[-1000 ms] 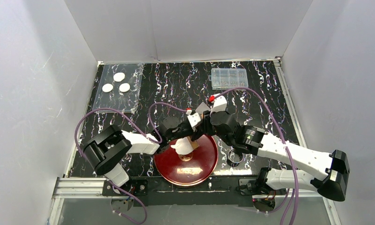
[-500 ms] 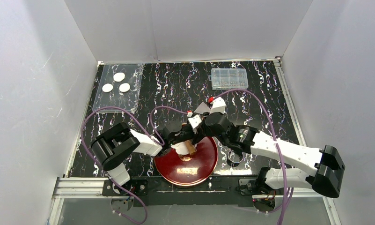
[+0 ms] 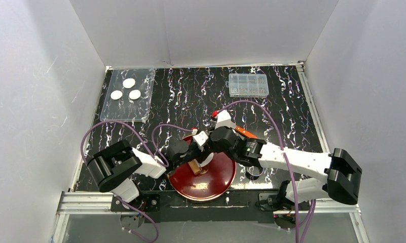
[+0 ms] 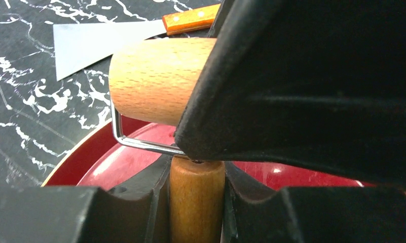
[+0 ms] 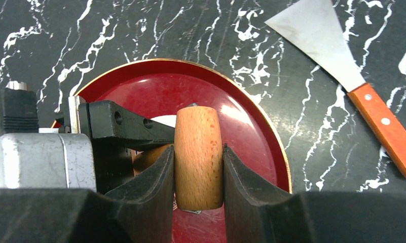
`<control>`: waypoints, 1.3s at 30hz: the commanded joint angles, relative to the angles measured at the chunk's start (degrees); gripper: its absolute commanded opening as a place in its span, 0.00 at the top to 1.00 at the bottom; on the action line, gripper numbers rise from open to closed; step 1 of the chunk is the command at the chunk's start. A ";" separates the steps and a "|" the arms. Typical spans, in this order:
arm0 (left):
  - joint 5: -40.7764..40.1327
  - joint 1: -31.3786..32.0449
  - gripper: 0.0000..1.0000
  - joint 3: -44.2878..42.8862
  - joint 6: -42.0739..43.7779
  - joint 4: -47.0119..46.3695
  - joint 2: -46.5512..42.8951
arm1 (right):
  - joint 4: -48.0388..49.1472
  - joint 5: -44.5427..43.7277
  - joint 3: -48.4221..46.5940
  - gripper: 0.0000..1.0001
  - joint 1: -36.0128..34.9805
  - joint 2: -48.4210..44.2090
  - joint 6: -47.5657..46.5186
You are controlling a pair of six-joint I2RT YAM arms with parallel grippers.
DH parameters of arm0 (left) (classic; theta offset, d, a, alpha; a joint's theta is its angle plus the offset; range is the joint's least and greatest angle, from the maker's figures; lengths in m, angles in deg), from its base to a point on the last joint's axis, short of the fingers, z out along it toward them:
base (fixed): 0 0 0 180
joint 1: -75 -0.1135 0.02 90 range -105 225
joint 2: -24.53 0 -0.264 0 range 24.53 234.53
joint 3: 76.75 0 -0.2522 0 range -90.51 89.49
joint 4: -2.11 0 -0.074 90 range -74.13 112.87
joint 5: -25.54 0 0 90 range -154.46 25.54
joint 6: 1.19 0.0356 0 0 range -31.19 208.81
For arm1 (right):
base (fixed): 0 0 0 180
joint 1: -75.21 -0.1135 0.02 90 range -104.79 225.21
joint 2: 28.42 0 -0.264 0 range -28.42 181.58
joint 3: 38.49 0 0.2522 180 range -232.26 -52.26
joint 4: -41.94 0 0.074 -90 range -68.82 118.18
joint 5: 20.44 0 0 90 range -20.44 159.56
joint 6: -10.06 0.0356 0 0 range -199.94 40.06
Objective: Roll out the dumpling wrappers from the dough
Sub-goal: Flatten out the dough on the work surface.
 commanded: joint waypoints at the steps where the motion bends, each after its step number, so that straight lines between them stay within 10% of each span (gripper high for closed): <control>1: -4.31 0.50 1.00 1.57 -2.66 12.58 -0.29 | 7.55 18.45 -2.73 0.99 -7.44 3.22 -3.47; 12: 5.53 -2.40 1.00 -11.23 14.74 11.57 -1.27 | 3.03 15.14 -10.58 0.99 -5.68 -0.92 -13.34; 26: 6.87 1.98 1.00 -19.87 7.74 7.30 13.58 | 0.26 11.42 -3.49 0.99 -5.24 -4.26 -11.33; 39: 0.76 3.00 1.00 -10.48 1.12 9.64 13.97 | -1.07 7.97 -1.71 0.99 -12.64 2.03 -4.61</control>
